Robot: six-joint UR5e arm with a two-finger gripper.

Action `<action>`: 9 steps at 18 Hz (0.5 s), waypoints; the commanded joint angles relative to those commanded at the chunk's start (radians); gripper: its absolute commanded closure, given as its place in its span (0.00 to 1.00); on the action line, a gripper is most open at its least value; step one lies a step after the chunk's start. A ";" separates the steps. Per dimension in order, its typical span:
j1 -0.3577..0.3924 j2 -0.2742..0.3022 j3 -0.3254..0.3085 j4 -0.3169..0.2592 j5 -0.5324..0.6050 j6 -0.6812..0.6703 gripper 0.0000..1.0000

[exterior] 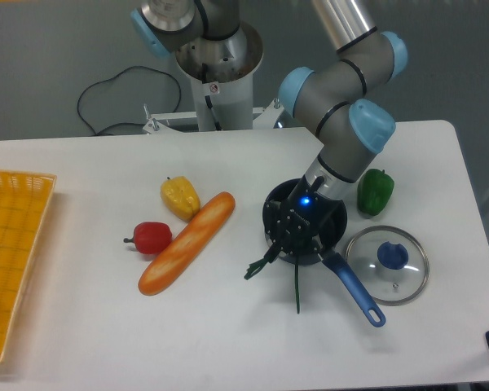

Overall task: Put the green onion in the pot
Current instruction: 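Open the gripper to release the green onion into the pan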

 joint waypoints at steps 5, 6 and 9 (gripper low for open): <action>0.000 0.000 -0.005 -0.002 0.002 0.008 0.83; 0.000 -0.002 -0.005 -0.002 0.002 0.009 0.83; 0.000 0.000 -0.005 -0.002 0.002 0.009 0.80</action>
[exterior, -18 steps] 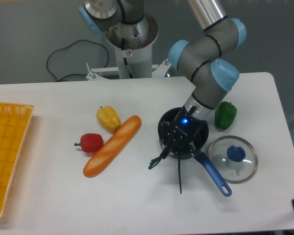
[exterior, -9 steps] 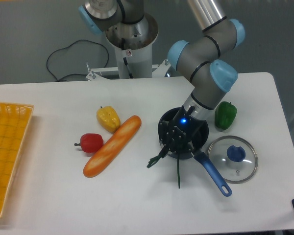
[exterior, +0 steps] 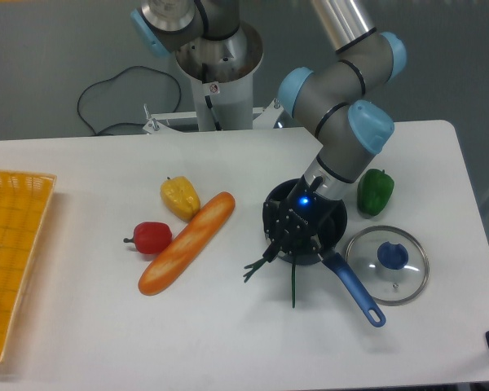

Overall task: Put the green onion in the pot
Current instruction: 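Open the gripper to release the green onion into the pan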

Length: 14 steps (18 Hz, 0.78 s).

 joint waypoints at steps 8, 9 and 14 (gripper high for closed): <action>-0.002 -0.002 0.003 0.000 0.000 0.000 0.29; -0.003 -0.002 0.006 0.000 0.000 0.000 0.18; -0.002 -0.002 0.020 -0.002 0.000 -0.014 0.00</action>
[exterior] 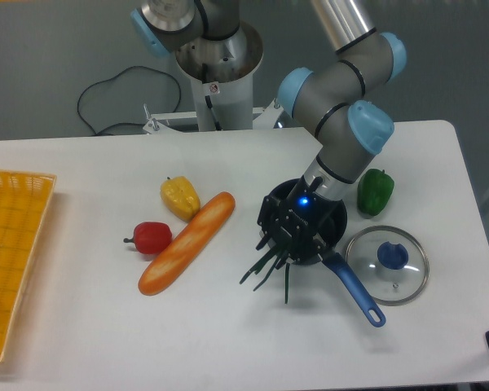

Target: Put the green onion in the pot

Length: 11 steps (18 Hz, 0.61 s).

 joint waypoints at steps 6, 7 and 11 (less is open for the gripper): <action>-0.012 0.029 0.022 -0.020 0.125 -0.040 0.00; -0.015 0.038 0.025 -0.020 0.156 -0.054 0.00; -0.034 0.075 0.045 -0.025 0.288 -0.066 0.00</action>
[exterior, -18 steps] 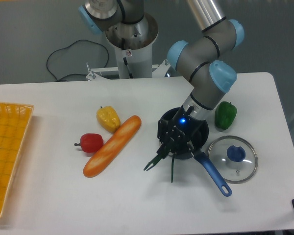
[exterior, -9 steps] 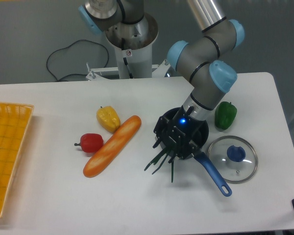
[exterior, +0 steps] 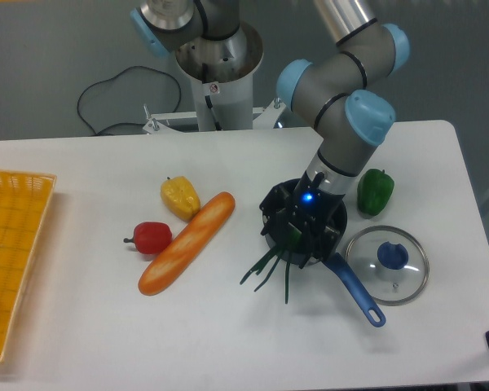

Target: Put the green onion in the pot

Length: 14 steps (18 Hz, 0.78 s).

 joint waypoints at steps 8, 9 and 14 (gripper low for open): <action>-0.014 0.046 0.048 -0.118 0.353 0.009 0.00; -0.005 0.046 0.049 -0.130 0.373 0.009 0.00; 0.015 0.039 0.090 -0.132 0.434 0.009 0.00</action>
